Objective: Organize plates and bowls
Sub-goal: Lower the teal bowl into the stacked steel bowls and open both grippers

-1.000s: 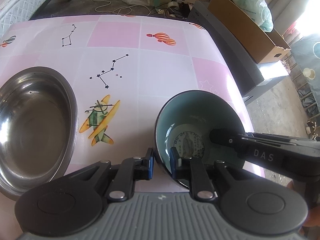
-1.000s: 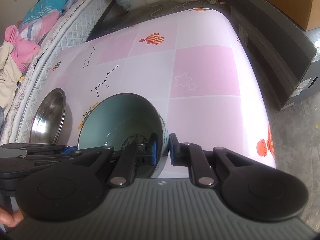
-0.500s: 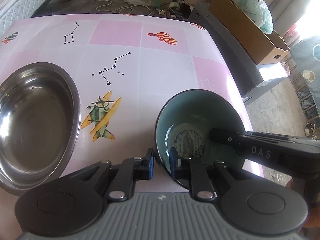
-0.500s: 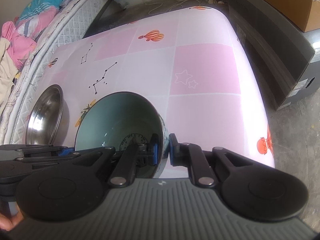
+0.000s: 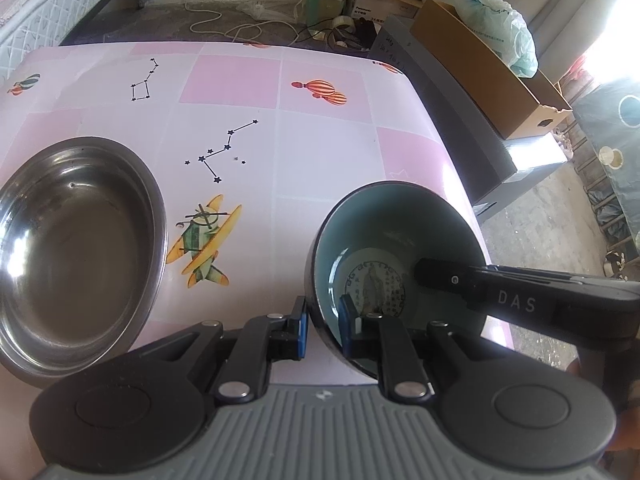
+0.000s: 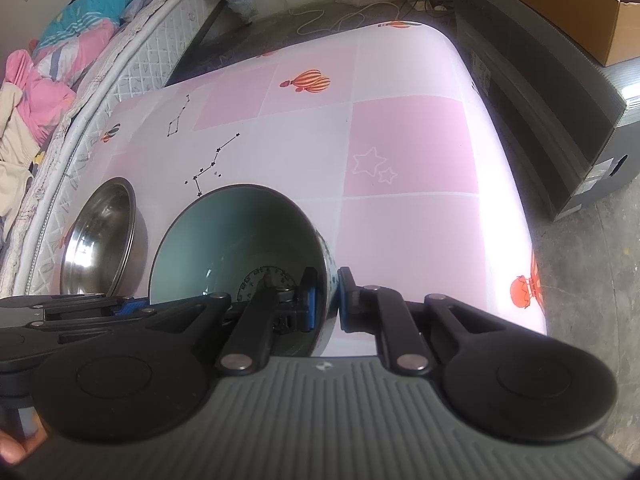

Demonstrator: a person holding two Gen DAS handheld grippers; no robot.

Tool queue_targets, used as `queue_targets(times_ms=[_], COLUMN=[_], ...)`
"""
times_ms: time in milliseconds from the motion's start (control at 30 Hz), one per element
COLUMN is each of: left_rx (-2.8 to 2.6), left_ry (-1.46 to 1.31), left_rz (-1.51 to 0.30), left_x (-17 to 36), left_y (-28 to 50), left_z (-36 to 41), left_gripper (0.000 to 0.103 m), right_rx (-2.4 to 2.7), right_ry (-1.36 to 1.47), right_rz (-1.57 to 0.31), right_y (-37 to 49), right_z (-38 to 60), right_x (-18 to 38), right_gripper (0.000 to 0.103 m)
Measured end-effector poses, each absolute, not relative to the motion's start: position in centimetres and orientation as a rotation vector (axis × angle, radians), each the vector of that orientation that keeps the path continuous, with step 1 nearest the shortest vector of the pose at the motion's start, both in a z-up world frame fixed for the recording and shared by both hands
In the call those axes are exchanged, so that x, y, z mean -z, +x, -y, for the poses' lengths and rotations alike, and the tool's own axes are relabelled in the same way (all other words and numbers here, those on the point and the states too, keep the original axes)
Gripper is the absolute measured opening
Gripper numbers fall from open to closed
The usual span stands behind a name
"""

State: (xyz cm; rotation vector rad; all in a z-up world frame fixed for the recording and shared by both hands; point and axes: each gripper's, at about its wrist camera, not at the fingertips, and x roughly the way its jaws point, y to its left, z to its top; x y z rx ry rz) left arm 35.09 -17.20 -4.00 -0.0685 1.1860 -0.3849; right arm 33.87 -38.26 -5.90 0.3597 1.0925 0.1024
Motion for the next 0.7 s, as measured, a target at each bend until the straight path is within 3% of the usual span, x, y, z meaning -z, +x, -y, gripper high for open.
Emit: queue_targets(times_ms=[700], left_rx=[0.346], left_ry=[-0.131], left_rz=[-1.1], left_x=[-0.8], left_y=[34.6], left_z=[11.0], left_gripper=[0.016], right_rx=[-0.158], right_ry=[0.312], right_rz=[-1.037], right_y=[34.4], right_z=[34.0], right_x=[0.1], right_gripper=[0.01])
